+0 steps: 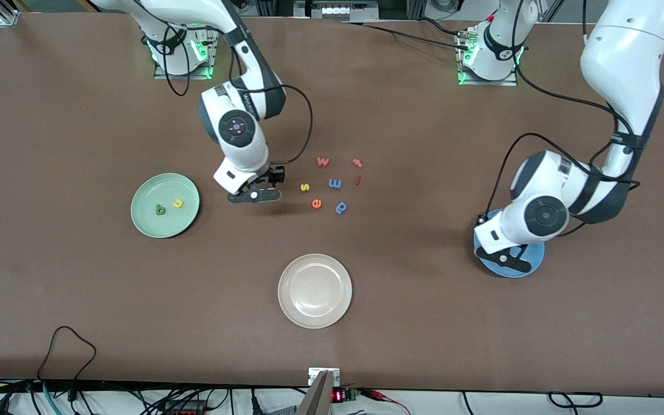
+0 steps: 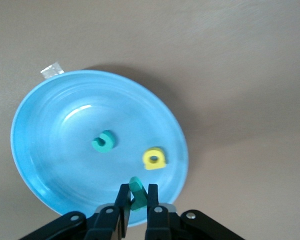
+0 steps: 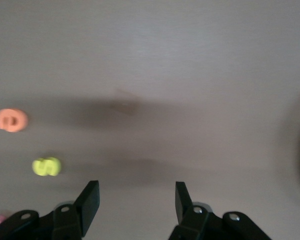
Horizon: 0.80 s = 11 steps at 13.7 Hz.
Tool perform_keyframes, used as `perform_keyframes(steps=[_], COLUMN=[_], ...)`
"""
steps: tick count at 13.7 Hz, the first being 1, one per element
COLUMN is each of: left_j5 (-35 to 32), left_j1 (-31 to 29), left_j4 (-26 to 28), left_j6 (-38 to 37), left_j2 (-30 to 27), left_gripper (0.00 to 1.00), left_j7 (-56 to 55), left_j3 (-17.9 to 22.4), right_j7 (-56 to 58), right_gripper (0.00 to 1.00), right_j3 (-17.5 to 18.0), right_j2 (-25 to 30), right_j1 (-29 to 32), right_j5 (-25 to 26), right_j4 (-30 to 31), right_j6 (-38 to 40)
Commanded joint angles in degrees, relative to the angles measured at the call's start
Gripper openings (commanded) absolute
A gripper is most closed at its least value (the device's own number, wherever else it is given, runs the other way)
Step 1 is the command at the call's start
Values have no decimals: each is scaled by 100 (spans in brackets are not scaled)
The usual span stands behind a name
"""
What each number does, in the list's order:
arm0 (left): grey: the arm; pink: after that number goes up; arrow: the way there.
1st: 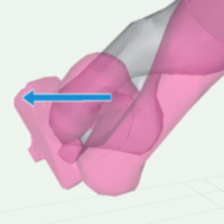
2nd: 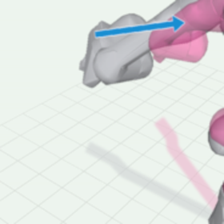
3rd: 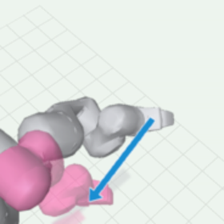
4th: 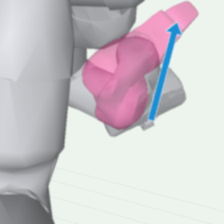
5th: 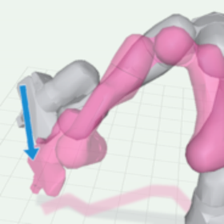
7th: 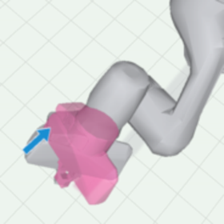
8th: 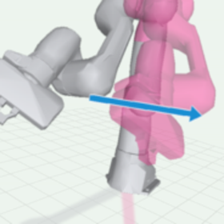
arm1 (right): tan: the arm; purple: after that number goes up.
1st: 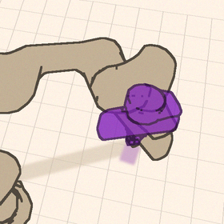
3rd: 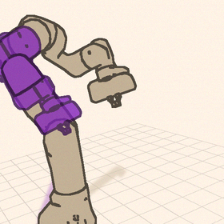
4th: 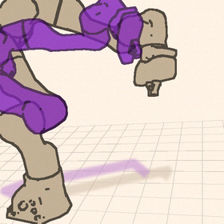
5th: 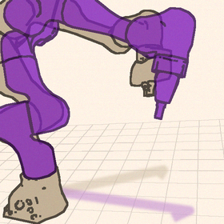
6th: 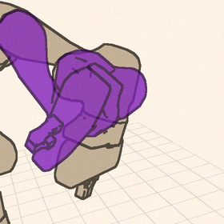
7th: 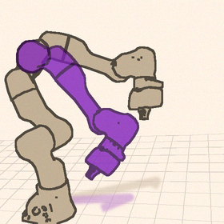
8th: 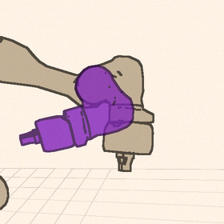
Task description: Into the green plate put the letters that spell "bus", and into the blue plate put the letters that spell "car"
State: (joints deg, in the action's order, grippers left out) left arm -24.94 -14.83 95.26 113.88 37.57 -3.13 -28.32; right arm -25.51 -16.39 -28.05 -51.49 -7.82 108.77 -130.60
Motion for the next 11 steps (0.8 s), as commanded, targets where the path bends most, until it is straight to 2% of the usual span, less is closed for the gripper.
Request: perform_keyframes(steps=[1, 3, 4, 6, 7, 9, 11], left_j5=[-291, -239, -230, -64, 207, 630, 649], left_j1=[34, 42, -19, 7, 16, 51, 34], left_j4=[-61, -87, -130, -795, -1208, -2095, -2625], left_j6=[-5, -93, -294, -1205, -1706, -2830, -3623], left_j2=[23, -161, -240, -276, -276, -337, -364], left_gripper=[100, 100, 100, 100, 100, 100, 100], left_j7=[295, 278, 270, 252, 226, 182, 164], left_j3=[-95, -252, -471, -814, -903, -930, -947], right_j7=[-619, -989, -1069, -1096, -1061, -1035, -1026], right_gripper=[65, 65, 65, 64, 64, 64, 64], right_j3=[240, 364, 425, 469, 470, 470, 470], right_j2=[-683, -1052, -1149, -1273, -1299, -1308, -1308], right_j1=[-10, -19, -10, -10, -19, -28, -37], right_j5=[-88, -88, -97, -254, -612, -739, -730], right_j4=[-811, -1190, -1278, -1402, -1402, -1402, -1402], right_j6=[26, 26, 17, 8, -44, -71, -45])
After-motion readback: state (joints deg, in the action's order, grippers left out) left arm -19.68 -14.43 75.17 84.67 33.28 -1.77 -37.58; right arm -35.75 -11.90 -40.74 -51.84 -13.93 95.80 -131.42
